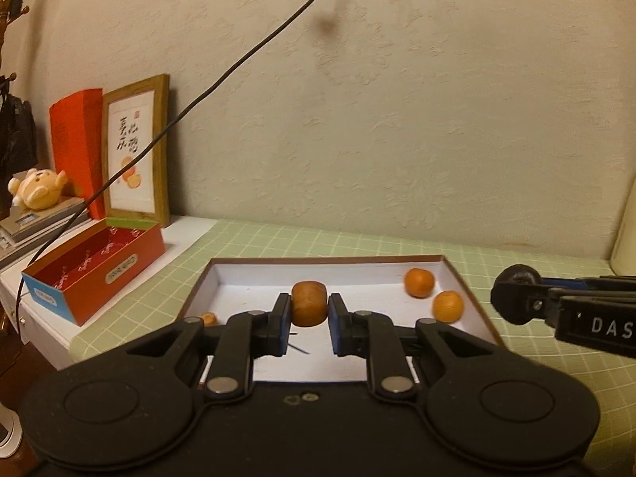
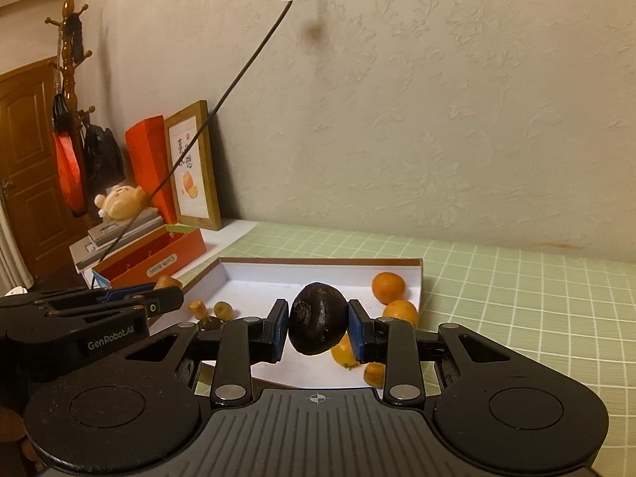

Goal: Organize fruits
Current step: 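Carry the dark brown fruit and the kumquat over the white box, then open both tools to drop the fruits into the box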

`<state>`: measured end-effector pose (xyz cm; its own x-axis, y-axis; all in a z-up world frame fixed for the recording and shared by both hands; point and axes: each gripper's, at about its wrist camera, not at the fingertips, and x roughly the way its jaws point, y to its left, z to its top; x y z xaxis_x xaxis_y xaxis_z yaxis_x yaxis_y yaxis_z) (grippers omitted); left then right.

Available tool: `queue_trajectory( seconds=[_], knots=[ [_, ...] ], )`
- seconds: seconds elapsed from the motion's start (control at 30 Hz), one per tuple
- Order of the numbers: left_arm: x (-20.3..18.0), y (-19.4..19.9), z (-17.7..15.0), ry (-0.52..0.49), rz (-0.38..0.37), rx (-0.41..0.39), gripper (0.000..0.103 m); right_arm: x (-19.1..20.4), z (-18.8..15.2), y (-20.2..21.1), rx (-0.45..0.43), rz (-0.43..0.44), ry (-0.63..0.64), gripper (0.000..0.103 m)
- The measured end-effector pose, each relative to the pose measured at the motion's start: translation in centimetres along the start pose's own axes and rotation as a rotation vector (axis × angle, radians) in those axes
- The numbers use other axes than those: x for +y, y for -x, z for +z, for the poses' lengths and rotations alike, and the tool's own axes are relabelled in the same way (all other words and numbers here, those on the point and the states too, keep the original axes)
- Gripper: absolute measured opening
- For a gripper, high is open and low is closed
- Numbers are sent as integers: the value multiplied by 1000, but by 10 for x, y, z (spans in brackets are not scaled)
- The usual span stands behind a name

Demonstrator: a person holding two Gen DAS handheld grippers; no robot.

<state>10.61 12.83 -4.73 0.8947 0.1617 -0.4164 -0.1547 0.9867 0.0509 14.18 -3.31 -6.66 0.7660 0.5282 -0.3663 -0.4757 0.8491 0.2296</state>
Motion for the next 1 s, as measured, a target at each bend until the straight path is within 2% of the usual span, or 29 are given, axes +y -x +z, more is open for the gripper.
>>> queue_trajectory(
  seconds=[0.33, 0.7, 1.0],
  knots=[
    [31, -20, -1, 43, 62, 43, 10, 0, 0, -30, 25, -15, -25, 32],
    [48, -47, 1, 45, 68, 86, 10, -7, 0, -67, 63, -38, -53, 32],
    [58, -89, 6, 34, 61, 125, 10, -14, 3, -98, 89, -85, -53, 32]
  ],
)
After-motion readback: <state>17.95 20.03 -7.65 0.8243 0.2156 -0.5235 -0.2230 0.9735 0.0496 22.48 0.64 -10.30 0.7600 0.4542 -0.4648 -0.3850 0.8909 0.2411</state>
